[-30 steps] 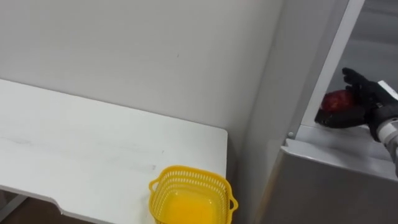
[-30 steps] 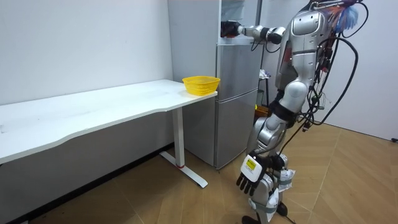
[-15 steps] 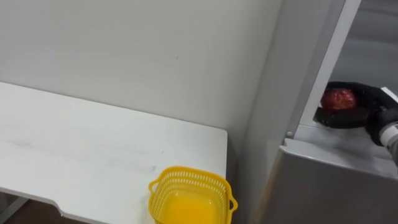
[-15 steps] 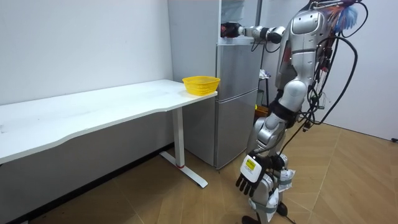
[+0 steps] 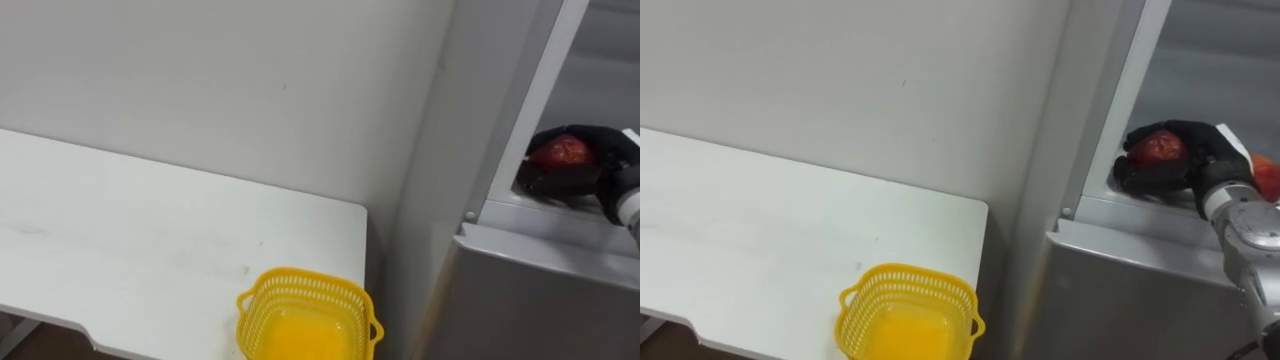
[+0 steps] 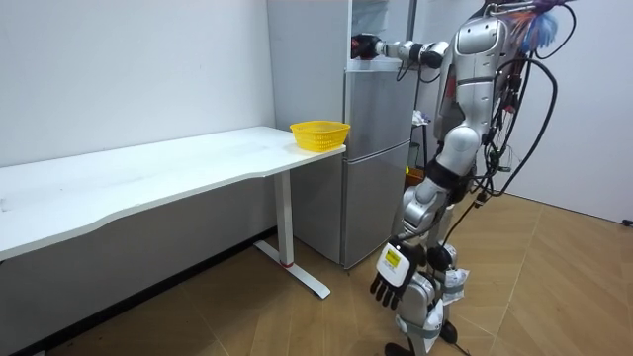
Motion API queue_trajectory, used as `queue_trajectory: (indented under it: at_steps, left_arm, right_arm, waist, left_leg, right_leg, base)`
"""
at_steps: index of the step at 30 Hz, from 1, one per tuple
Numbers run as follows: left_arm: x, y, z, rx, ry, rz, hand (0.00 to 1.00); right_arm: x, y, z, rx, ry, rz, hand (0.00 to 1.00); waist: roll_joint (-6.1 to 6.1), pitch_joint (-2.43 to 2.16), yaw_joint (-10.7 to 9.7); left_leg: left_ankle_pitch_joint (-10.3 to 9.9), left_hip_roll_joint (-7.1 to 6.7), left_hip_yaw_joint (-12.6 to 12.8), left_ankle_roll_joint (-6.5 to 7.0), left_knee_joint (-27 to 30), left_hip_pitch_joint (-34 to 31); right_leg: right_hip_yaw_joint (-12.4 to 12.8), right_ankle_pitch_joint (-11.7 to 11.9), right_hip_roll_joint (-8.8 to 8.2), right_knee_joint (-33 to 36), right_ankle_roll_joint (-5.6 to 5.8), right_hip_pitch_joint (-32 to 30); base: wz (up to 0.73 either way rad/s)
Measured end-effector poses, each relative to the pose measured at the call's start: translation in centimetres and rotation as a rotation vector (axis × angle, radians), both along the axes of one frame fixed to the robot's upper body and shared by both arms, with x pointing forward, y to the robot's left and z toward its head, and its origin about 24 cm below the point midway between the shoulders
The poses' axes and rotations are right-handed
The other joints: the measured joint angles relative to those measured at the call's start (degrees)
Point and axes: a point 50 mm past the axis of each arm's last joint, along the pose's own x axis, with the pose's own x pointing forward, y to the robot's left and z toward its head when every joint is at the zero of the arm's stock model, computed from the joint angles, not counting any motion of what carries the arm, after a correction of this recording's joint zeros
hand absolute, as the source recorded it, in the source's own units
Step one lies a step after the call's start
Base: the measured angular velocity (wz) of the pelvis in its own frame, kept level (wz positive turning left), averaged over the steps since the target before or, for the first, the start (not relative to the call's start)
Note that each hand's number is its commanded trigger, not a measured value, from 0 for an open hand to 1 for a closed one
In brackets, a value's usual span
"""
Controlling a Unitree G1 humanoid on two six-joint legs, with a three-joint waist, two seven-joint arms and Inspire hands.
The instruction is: Retrieve from the upper fridge
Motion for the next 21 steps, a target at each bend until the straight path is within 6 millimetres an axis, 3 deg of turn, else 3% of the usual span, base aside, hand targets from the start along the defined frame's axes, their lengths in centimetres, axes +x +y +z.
queue_trajectory:
  at_steps: [5, 12, 15, 19, 21]
  left_arm:
    - [0.2, 0.0, 0.0, -0.001, -0.007, -0.003, 0.0]
    - [0.5, -0.3, -0.1, -0.002, -0.007, -0.028, 0.0]
    - [0.8, -0.3, 0.0, 0.009, -0.022, -0.033, 0.0]
    - [0.8, -0.4, -0.1, 0.006, -0.03, -0.032, 0.0]
    - [0.5, -0.6, -0.2, 0.016, -0.039, -0.026, 0.0]
  right_arm:
    - [0.1, 0.3, 0.5, -0.019, -0.014, -0.006, 1.0]
    - [-0.1, 1.4, 0.2, -0.022, -0.048, 0.007, 1.0]
    - [-0.9, 2.2, -0.1, -0.034, -0.09, 0.028, 1.0]
    - [-2.3, 2.8, 0.1, -0.037, -0.162, 0.046, 1.0]
    - [-3.0, 4.3, 0.1, -0.041, -0.216, 0.066, 1.0]
  waist:
    - [0.35, -0.07, 0.07]
    - [1.0, -0.54, 0.04]
    - [1.3, -0.67, 0.1]
    - [1.83, -0.45, -0.02]
    - [2.41, -0.49, 0.05]
  left_leg:
    - [0.01, 0.04, 0.32, -0.01, 0.22, -0.58]
    - [0.01, 0.23, 1.07, -0.02, 0.38, 0.12]
    - [0.03, 0.28, 1.38, -0.06, 0.19, 0.18]
    - [0.03, 0.33, 2.01, -0.05, -0.1, 0.24]
    - [0.03, 0.54, 3.26, -0.05, -0.42, 0.2]
  right_leg:
    - [0.06, 0.0, 0.01, 0.19, 0.0, -0.63]
    - [0.31, 0.01, 0.05, 0.33, -0.01, -0.36]
    - [1.28, 0.01, 0.15, 0.31, -0.01, -0.49]
    - [2.04, 0.01, 0.22, 0.33, -0.01, -0.89]
    - [3.18, 0.01, 0.38, 1.01, -0.02, -1.86]
  base:
    - [0.0]
    - [-0.04]
    - [-0.06]
    - [-0.11]
    - [-0.26]
